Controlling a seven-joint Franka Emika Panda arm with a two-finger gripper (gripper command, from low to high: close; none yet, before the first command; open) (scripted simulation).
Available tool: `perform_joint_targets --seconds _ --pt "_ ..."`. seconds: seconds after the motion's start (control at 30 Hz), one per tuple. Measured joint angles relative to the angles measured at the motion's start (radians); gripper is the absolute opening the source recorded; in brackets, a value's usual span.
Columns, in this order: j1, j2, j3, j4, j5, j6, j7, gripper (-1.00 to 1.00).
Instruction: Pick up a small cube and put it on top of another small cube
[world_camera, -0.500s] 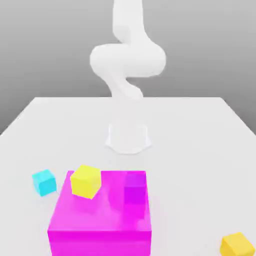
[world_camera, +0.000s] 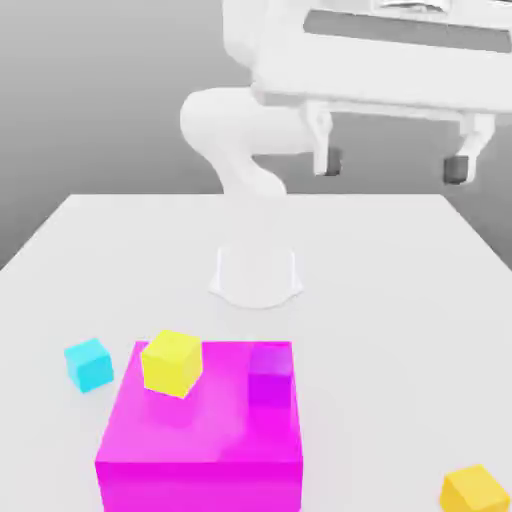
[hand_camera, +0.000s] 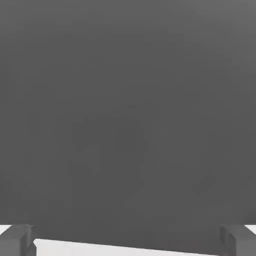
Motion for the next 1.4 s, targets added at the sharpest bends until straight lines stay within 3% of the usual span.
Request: perform_joint_targets --seconds 0.5,0.67,0.7,0.9,1.13,1.4 --pt "0.133 0.532 0.064 0.041 -0.082 0.134 0.121 0.0" --pt "0.189 0.712 0.016 0.077 -0.137 0.247 0.167 0.0" --pt "0.196 0.732 0.007 0.081 -0.145 0.261 0.173 -1.0" --pt "0.2 0.741 0.003 0.084 -0.149 0.268 0.176 -1.0" --pt "0.124 0.56 0.071 0.054 -0.055 0.173 0.105 -1.0" --pt "-0.1 0.369 -0.064 -0.143 -0.021 0.197 -0.043 -1.0"
